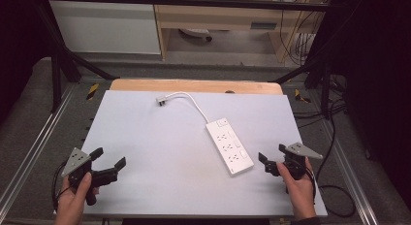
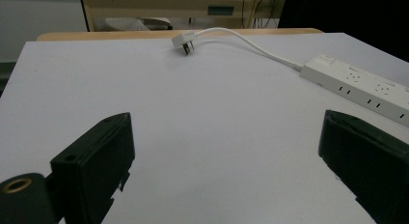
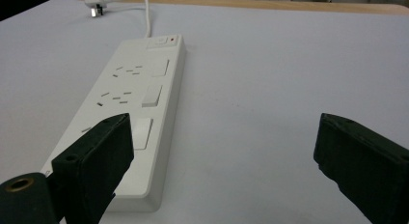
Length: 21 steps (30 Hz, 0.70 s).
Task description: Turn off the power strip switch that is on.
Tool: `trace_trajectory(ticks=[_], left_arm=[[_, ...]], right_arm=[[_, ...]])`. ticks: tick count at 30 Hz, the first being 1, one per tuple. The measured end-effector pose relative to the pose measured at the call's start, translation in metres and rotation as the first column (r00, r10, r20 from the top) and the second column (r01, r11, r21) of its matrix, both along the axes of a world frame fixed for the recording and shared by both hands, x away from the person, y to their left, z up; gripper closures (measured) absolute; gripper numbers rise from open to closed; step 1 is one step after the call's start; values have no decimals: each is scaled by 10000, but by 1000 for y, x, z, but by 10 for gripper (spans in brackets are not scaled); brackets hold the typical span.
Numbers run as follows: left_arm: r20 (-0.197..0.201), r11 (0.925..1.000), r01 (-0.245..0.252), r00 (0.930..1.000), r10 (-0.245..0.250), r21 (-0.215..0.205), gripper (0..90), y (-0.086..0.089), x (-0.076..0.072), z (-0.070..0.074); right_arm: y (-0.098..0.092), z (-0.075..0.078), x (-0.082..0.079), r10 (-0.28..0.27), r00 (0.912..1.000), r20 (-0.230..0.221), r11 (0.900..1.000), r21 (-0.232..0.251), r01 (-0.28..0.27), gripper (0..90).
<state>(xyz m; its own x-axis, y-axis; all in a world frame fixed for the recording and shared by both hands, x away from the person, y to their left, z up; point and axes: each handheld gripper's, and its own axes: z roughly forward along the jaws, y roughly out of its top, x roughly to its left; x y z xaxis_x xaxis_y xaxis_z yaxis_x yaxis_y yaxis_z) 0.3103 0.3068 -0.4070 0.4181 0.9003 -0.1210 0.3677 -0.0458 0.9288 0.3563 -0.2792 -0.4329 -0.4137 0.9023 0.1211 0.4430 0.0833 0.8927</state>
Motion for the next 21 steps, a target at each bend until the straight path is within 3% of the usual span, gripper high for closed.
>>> trace_trajectory(ticks=[8, 21], left_arm=[[-204, 10000, 3, 9998, -3, 9, 46, 0, 1, -2], [-194, 9999, 91, 9998, -89, 67, 46, -2, 1, -2]], right_arm=[[2, -1, 0, 104, 9999, 0, 9999, -68, -104, 76], [1, 1, -2, -103, 9999, -105, 9997, -221, 101, 55]])
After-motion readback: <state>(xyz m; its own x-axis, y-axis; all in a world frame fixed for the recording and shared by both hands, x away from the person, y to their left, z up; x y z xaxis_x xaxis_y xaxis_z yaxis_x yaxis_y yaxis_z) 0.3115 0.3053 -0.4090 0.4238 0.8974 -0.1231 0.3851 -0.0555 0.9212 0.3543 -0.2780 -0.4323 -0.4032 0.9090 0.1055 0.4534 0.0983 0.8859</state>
